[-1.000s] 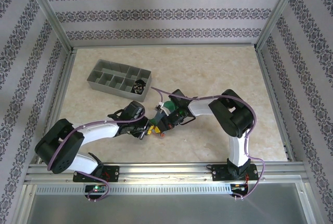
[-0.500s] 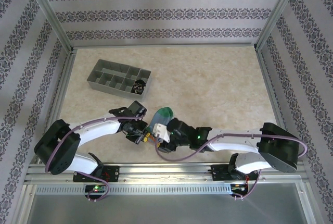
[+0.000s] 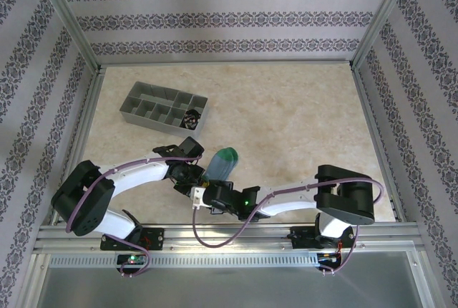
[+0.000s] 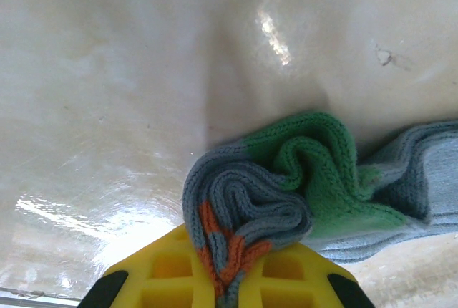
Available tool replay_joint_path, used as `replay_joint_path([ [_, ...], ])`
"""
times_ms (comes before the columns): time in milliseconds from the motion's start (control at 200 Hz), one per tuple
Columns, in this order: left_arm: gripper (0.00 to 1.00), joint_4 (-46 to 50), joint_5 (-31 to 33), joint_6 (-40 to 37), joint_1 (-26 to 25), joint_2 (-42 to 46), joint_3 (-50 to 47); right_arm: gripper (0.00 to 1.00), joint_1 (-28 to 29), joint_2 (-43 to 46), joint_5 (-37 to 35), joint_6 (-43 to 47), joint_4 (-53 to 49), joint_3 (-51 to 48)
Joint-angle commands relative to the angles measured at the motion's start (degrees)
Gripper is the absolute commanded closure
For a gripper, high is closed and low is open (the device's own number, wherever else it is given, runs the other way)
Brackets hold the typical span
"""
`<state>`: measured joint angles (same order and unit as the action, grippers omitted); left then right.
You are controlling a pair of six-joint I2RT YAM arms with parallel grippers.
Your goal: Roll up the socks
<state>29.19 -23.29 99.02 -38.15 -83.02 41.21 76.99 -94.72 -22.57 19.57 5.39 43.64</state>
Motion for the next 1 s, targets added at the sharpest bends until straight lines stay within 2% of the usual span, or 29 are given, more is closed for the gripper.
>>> replay_joint_path([
  [0, 1.0, 8.3, 1.8, -0.5, -0.7, -1.7, -2.5, 0.71, -1.3, -3.4, -3.5, -2.2, -4.8, 2.6],
  [195, 0.99, 7.2, 3.1, 0.3, -0.5, 1.2, -3.4, 1.0, -4.3, -4.5, 2.2, -8.3, -11.5, 2.3],
  [240, 0.91, 6.6, 3.8, 0.4, -0.4, 2.5, -3.7, 1.0, -5.5, -4.4, 5.1, -9.9, -12.7, 1.9],
  [385, 0.53, 1.6, 6.2, 1.5, 0.3, 8.2, -5.7, 1.0, -11.1, -4.3, 18.9, -15.3, -14.5, 0.1],
  [440, 0.43, 0.9, 7.4, 1.4, 0.9, 10.4, -6.1, 1.0, -13.0, -4.0, 24.3, -17.0, -14.2, -0.9],
  [480, 0.39, 0.0, 8.0, 1.0, 1.4, 11.9, -6.5, 1.0, -14.5, -3.9, 28.6, -18.0, -13.2, -2.0],
  [615, 0.33, -1.7, 10.0, 0.1, 2.6, 16.4, -8.2, 1.0, -19.1, -4.5, 38.3, -20.9, -11.5, -4.1],
  [764, 0.32, -7.0, 10.4, -1.3, 3.0, 19.7, -11.2, 1.0, -22.2, -6.0, 42.5, -23.6, -11.1, -4.4],
  [904, 0.36, -13.6, 8.0, -4.1, 3.0, 19.6, -13.2, 1.0, -24.2, -7.6, 45.0, -26.5, -11.1, -4.3],
  [994, 0.41, -15.3, 6.2, -6.0, 3.0, 18.1, -13.3, 1.0, -25.4, -8.0, 46.0, -28.6, -10.1, -5.4],
])
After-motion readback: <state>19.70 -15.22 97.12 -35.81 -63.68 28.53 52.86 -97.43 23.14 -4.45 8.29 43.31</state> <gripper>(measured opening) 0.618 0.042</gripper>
